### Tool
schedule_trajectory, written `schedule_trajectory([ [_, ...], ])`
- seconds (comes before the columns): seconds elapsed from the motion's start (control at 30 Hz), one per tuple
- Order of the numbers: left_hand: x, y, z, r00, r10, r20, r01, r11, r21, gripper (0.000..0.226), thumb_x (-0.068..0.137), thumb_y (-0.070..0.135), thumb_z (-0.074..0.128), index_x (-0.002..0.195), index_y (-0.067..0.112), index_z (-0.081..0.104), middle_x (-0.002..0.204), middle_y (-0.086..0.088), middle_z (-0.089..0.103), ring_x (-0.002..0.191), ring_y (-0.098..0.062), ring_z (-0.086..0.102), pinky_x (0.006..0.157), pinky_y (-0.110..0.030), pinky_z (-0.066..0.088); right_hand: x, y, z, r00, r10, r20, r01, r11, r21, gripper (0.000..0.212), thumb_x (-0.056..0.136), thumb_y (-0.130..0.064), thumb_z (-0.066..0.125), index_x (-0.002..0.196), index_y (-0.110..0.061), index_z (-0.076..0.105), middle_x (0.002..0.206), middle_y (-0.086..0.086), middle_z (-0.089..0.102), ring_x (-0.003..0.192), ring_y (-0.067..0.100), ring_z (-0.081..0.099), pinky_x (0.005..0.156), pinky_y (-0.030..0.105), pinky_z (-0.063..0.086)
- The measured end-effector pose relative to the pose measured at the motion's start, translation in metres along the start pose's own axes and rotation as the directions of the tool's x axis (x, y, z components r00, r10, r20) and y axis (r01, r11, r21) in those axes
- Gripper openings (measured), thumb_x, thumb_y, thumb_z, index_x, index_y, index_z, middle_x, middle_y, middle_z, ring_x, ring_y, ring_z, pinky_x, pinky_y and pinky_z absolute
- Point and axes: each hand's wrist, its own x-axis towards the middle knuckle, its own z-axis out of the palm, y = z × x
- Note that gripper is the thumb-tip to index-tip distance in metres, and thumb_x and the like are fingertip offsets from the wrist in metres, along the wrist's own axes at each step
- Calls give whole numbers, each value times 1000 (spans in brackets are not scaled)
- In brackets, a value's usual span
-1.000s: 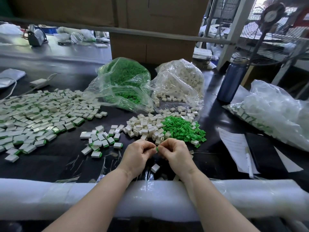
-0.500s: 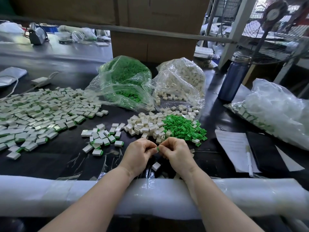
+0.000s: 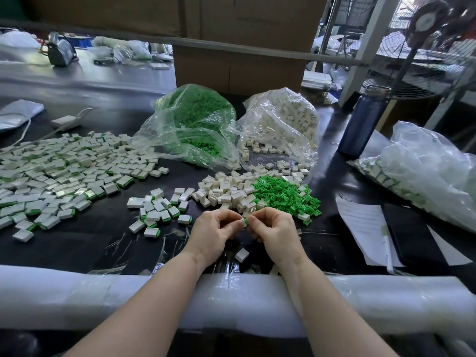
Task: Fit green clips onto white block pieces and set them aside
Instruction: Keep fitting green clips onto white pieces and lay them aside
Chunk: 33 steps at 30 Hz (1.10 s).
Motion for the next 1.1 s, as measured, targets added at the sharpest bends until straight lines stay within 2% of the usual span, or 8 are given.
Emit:
schedule_trajectory([
  [0.13, -1, 1, 1, 999, -5, 41, 3, 999, 34, 5, 83, 8, 66, 85, 12, 69, 81, -3, 69, 74, -10, 62, 74, -17, 50, 2, 2, 0, 1000, 15, -8, -16, 996, -84, 22, 85, -2, 63, 67, -14, 60, 55, -4, 58, 45, 0, 50, 49, 14, 41],
  [0.33, -3, 0, 0, 999, 16, 44, -21, 990, 137, 10, 83, 10, 68, 80, 20, 67, 74, 11, 65, 68, 4, 58, 66, -4, 43, 2, 2, -1, 999, 22, 32, -17, 989, -145, 21, 84, -1, 64, 68, -13, 60, 57, 0, 57, 44, -2, 48, 50, 13, 41],
  [0.63, -4, 0, 2, 998, 69, 15, -70, 967, 245, 8, 83, 13, 68, 90, 10, 71, 77, 8, 63, 71, 1, 56, 66, -2, 40, 1, 3, 0, 999, 11, 42, -2, 976, -217, 23, 83, -4, 66, 64, -16, 60, 58, 0, 58, 50, 6, 49, 56, 21, 42],
  [0.73, -4, 2, 3, 998, 56, -4, -54, 980, 190, 8, 84, 12, 67, 89, 9, 71, 80, 2, 67, 75, -8, 61, 71, -10, 46, 1, 2, 0, 999, -11, 31, 16, 984, -180, 22, 83, -4, 65, 65, -15, 61, 56, -2, 59, 46, 0, 50, 52, 16, 42],
  [0.9, -3, 5, 4, 999, 32, -18, -31, 996, 89, 9, 84, 14, 67, 89, 8, 70, 80, -8, 69, 76, -21, 64, 77, -33, 53, 0, 1, 0, 1000, 2, 5, -2, 1000, 29, 22, 82, 2, 65, 65, -11, 62, 49, -4, 61, 44, 2, 57, 45, 12, 43],
  [1.0, -3, 4, 4, 1000, 12, -5, -11, 998, 54, 9, 84, 11, 65, 85, 19, 68, 76, -6, 66, 72, -17, 60, 77, -34, 52, 0, 1, -1, 1000, -4, 26, 2, 998, 67, 22, 80, 3, 67, 65, -11, 62, 48, -5, 63, 45, 2, 58, 45, 12, 44],
  [1.1, -1, 1, 4, 1000, 1, 1, -1, 996, 84, 9, 82, 10, 64, 84, 18, 68, 72, -1, 64, 68, -14, 57, 73, -31, 49, -1, 1, -1, 999, -22, 45, 20, 998, 54, 22, 80, 4, 67, 64, -11, 62, 47, -7, 62, 43, -1, 55, 45, 11, 42],
])
